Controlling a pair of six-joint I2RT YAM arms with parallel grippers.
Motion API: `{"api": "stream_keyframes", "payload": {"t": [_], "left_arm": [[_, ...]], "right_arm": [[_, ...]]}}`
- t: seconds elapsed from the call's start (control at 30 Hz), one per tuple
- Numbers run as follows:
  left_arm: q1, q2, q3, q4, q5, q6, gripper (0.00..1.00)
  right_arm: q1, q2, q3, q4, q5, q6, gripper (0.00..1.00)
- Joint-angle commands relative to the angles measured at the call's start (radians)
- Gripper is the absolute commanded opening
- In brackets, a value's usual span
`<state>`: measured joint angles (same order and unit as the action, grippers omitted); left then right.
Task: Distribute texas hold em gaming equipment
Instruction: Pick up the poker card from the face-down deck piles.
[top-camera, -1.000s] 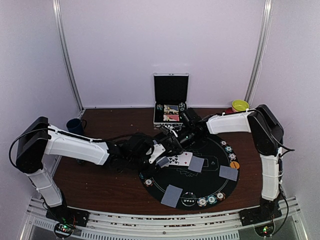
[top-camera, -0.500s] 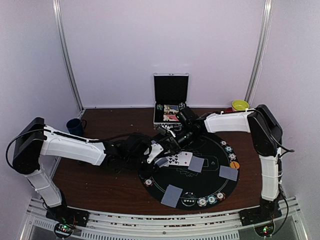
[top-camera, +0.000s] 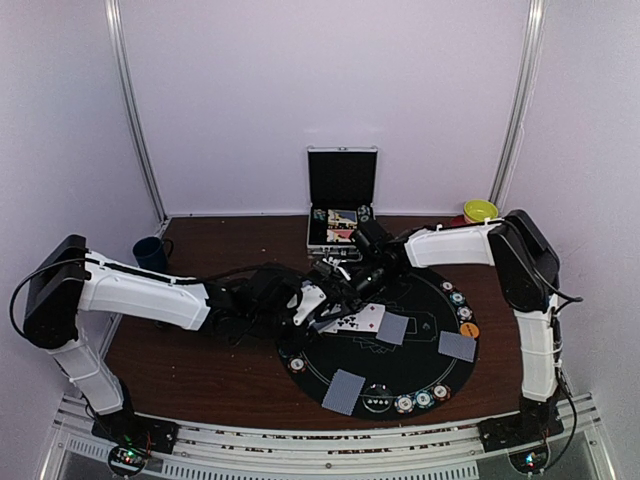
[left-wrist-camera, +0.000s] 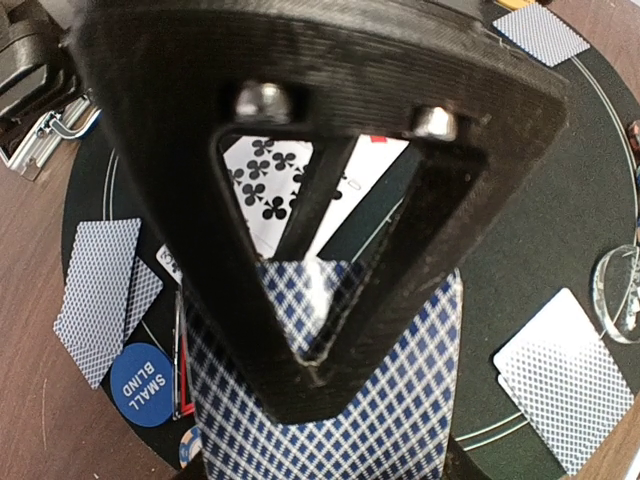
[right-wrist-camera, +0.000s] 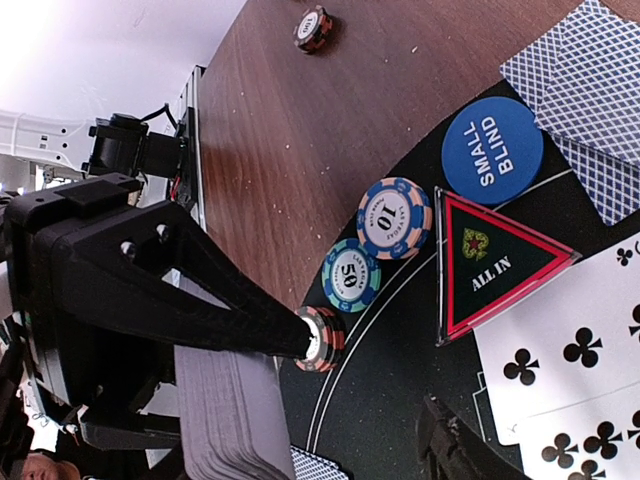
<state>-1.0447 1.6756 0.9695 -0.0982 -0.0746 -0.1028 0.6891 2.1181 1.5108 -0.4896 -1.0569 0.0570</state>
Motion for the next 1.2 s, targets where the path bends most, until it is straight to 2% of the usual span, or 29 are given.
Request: {"api": "stream_keyframes", "payload": {"t": [0.0, 0.33, 0.57, 0.83, 1.17], "left_arm": [[-0.003, -0.034, -0.007, 0.061, -0.001, -0.001, 0.48], [-0.003, -0.04, -0.008, 0.055, 0.0, 0.0, 0.49], [-0.003, -0.028, -0.005, 0.056, -0.006, -0.002, 0.49], [-0.003, -0.012, 0.001, 0.054, -0.008, 0.0, 0.49], [-0.003, -0.002, 0.001, 0.052, -0.011, 0.003, 0.49]], "right_arm": [[0.004, 0.019, 0.032, -0.039, 0.107, -0.027, 0.6], [-0.033, -0.002, 0.022, -0.072, 0.254, -0.04, 0.5], [-0.039, 0.001, 0.035, -0.106, 0.115, -0.066, 0.41], [-0.039, -0.02, 0.056, -0.154, 0.037, -0.085, 0.31], [-0.04, -0.035, 0.089, -0.236, 0.015, -0.135, 0.23]]}}
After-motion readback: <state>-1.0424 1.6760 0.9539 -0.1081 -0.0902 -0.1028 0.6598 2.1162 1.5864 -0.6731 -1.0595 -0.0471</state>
